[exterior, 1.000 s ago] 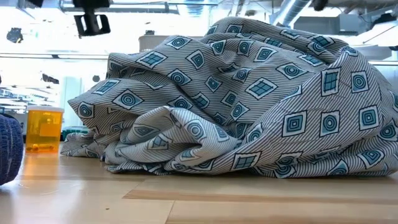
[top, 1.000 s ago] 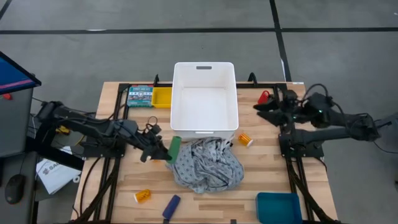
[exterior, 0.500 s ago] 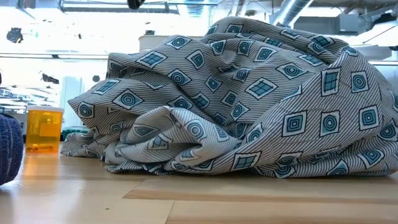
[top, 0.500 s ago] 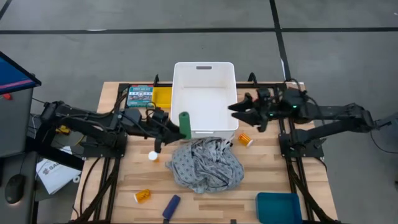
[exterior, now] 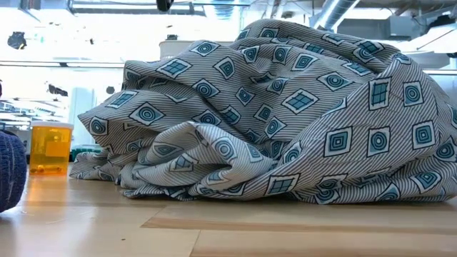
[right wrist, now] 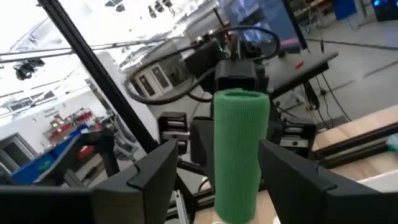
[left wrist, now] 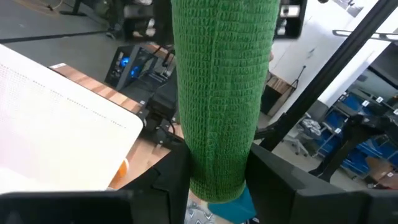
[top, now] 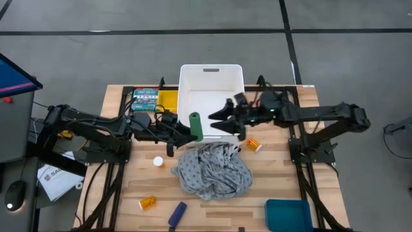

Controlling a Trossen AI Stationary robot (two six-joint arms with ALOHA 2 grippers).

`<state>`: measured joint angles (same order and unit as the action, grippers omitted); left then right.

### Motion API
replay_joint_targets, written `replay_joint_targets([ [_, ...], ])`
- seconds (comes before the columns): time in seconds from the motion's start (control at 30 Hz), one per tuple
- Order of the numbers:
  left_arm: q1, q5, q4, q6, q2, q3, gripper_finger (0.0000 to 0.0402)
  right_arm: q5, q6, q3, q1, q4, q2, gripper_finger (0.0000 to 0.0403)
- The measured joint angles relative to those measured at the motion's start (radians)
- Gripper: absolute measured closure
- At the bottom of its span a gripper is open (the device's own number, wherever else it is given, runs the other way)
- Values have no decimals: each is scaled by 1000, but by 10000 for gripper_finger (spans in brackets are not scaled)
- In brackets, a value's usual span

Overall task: Pick & place medical supplies in basket/bin
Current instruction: Put the green bandage into the blue bin

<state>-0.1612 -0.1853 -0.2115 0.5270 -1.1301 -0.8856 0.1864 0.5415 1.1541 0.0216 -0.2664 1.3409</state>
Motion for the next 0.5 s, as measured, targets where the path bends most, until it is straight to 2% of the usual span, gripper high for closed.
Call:
replay_joint_targets([
  [0.27, 0, -10, -16, 0, 1, 0, 270, 54, 0, 93, 10, -16, 138, 184],
  [0.5, 0, -27, -15, 0, 2, 0, 270, 87, 0, 149, 26, -1, 188, 184],
])
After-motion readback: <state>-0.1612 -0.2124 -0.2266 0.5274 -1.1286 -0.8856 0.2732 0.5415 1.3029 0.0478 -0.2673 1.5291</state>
